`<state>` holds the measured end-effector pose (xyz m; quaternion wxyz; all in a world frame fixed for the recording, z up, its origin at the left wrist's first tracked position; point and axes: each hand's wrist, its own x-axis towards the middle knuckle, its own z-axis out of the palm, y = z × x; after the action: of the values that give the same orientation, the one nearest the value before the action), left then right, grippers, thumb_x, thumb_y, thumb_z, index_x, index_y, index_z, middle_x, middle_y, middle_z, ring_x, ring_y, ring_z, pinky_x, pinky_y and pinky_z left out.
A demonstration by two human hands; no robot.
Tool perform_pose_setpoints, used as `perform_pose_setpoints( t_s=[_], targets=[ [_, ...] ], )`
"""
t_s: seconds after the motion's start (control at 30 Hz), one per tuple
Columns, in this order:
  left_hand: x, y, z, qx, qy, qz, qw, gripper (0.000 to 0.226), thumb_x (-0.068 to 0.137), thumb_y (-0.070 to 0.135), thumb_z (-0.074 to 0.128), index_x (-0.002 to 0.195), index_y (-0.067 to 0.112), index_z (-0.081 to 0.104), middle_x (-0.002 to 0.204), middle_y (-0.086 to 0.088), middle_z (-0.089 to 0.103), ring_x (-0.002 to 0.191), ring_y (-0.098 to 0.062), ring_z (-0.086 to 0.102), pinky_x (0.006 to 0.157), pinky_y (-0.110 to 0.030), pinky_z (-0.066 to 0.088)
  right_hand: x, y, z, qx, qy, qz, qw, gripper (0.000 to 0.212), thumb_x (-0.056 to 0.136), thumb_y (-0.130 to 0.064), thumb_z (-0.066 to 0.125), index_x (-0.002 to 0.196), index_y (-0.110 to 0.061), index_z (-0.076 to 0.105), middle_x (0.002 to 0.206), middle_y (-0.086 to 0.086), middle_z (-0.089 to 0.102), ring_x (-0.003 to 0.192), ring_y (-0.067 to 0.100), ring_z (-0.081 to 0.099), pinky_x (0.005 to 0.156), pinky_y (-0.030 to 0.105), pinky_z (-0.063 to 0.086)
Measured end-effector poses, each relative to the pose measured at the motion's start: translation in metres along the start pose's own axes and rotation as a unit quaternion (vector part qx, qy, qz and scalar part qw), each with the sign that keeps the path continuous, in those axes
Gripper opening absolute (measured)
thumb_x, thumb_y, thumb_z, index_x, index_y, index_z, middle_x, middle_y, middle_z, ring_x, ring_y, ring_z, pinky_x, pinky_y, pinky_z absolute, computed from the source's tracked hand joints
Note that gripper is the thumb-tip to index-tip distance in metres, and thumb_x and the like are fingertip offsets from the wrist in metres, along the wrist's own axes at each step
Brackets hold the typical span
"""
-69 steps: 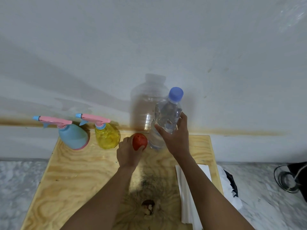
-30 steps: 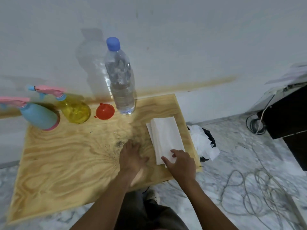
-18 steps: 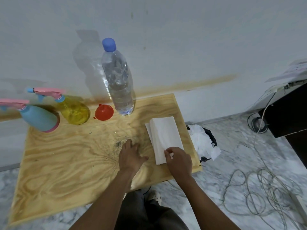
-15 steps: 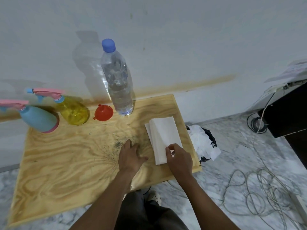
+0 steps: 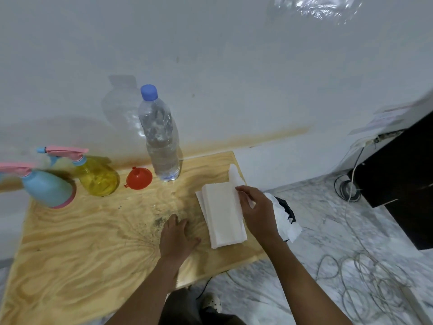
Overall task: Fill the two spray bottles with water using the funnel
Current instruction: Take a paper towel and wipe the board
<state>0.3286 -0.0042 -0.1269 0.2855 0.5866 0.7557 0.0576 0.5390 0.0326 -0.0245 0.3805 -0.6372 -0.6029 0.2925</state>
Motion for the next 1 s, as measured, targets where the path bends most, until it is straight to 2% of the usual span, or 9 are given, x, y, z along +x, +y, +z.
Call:
perform_pose_setpoints(
  t_s=[0.13, 0.27, 0.5, 0.63, 0.73, 0.87, 1.0],
  targets=[
    [-0.001, 0.001, 0.000, 0.001, 0.003, 0.000, 1.000, 0.075, 0.078, 0.056, 0.071, 0.142, 0.025, 0.046, 0.157, -0.006, 0.021, 0.144, -0.024, 0.025, 0.113, -0.036, 0.033, 0.006, -0.012, -0.009, 0.002, 0.022, -0.053, 0.998, 0.021, 0.096, -0.010, 0.059, 0.113, -0.016, 0.070, 0.104, -0.017, 0.067, 0.100, -0.015, 0.057, 0.089, 0.005, 0.042],
    [-0.001, 0.001, 0.000, -0.003, 0.012, 0.003, 1.000, 0.076, 0.077, 0.056, 0.072, 0.142, 0.024, 0.047, 0.158, -0.007, 0.022, 0.144, -0.024, 0.026, 0.115, -0.036, 0.031, 0.013, -0.031, -0.018, 0.021, 0.030, -0.100, 0.994, 0.020, 0.095, -0.009, 0.060, 0.112, -0.015, 0.070, 0.105, -0.016, 0.068, 0.103, -0.007, 0.061, 0.091, 0.011, 0.046],
    [-0.001, 0.000, 0.002, -0.003, 0.017, 0.002, 1.000, 0.077, 0.076, 0.058, 0.072, 0.143, 0.026, 0.047, 0.158, -0.006, 0.022, 0.145, -0.024, 0.025, 0.115, -0.036, 0.030, 0.030, -0.054, -0.028, 0.002, 0.049, -0.141, 0.989, 0.020, 0.097, -0.010, 0.057, 0.111, -0.012, 0.071, 0.109, -0.005, 0.071, 0.102, -0.001, 0.061, 0.089, 0.007, 0.044],
    [0.001, 0.000, 0.003, -0.005, 0.023, -0.001, 1.000, 0.076, 0.075, 0.058, 0.072, 0.141, 0.027, 0.049, 0.157, -0.005, 0.025, 0.143, -0.023, 0.028, 0.114, -0.036, 0.033, 0.034, -0.059, -0.033, -0.016, 0.075, -0.163, 0.984, 0.021, 0.097, -0.011, 0.056, 0.112, -0.009, 0.071, 0.110, -0.004, 0.070, 0.102, 0.001, 0.061, 0.091, 0.010, 0.046],
    [0.002, 0.001, 0.003, -0.001, 0.016, -0.011, 1.000, 0.077, 0.075, 0.058, 0.072, 0.141, 0.028, 0.048, 0.159, -0.005, 0.023, 0.145, -0.023, 0.026, 0.114, -0.037, 0.033, 0.036, -0.063, -0.036, -0.007, 0.093, -0.164, 0.982, 0.023, 0.095, -0.012, 0.055, 0.111, -0.010, 0.071, 0.108, -0.010, 0.068, 0.102, 0.000, 0.061, 0.091, 0.014, 0.047],
    [0.001, 0.001, 0.002, -0.001, 0.014, -0.005, 1.000, 0.076, 0.075, 0.055, 0.073, 0.141, 0.026, 0.048, 0.158, -0.005, 0.023, 0.144, -0.023, 0.027, 0.114, -0.036, 0.032, 0.037, -0.071, -0.041, 0.018, 0.095, -0.158, 0.983, 0.020, 0.094, -0.010, 0.060, 0.110, -0.012, 0.072, 0.105, -0.017, 0.066, 0.101, -0.012, 0.058, 0.090, 0.010, 0.045],
    [0.002, 0.002, -0.008, -0.014, -0.038, -0.017, 0.999, 0.076, 0.074, 0.056, 0.069, 0.140, 0.024, 0.049, 0.154, -0.004, 0.027, 0.142, -0.023, 0.031, 0.109, -0.036, 0.038, 0.030, -0.079, -0.036, 0.082, 0.046, -0.103, 0.990, 0.019, 0.089, -0.020, 0.070, 0.108, -0.020, 0.071, 0.104, -0.023, 0.066, 0.099, -0.002, 0.065, 0.087, 0.019, 0.053]
  ],
)
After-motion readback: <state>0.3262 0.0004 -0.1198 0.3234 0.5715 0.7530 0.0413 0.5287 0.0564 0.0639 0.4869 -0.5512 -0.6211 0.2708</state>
